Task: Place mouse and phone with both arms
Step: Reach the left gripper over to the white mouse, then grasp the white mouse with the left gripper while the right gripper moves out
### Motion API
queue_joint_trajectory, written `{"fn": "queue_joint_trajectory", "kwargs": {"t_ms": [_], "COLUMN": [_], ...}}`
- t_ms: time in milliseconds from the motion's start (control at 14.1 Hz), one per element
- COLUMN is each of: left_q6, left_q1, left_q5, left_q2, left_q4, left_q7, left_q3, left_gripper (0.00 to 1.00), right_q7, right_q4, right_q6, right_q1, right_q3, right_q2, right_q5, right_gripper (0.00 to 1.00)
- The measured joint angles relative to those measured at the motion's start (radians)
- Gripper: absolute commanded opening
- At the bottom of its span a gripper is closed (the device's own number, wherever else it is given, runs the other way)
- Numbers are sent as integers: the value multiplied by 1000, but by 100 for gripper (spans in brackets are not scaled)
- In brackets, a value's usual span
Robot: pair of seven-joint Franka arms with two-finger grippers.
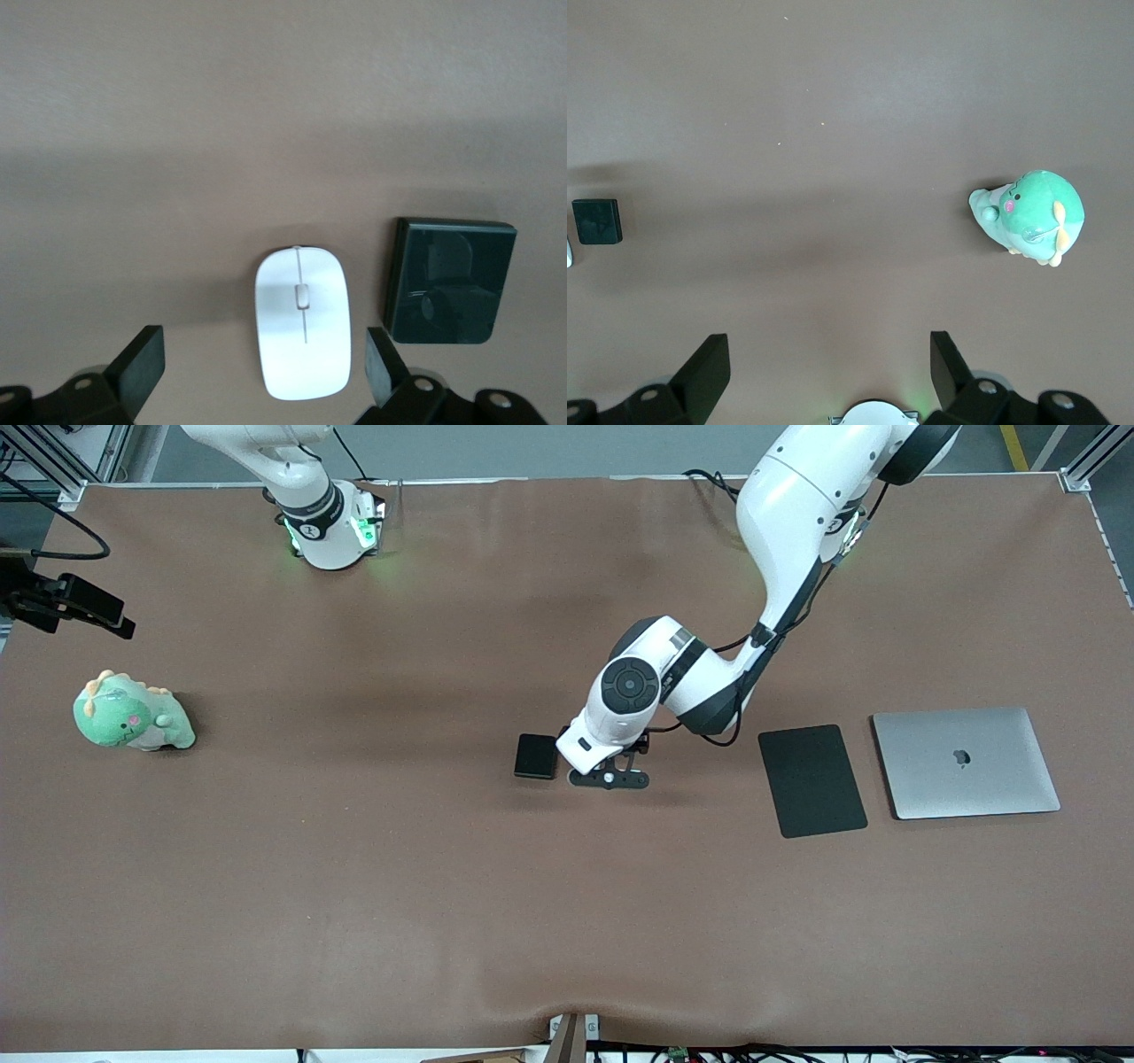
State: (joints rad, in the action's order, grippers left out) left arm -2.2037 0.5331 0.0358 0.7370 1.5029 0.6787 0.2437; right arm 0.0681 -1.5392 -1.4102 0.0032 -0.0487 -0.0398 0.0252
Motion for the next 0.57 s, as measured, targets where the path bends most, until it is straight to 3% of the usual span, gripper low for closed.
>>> {"fn": "queue_joint_trajectory", "kwargs": {"t_ms": [569], "left_q6": [-41], "left_q1": [38], "left_q5": [70], "left_q2": [60], "left_q4": [6], "left_q7": [121], "left_q3": [-2], "left_gripper": [100], "right_q7": [0], "right_q4": [4], "right_q6": [-4], "right_q1": [0], "right_q3": [4], "right_q2": [42], "right_q5": [1], "right_gripper": [100]}}
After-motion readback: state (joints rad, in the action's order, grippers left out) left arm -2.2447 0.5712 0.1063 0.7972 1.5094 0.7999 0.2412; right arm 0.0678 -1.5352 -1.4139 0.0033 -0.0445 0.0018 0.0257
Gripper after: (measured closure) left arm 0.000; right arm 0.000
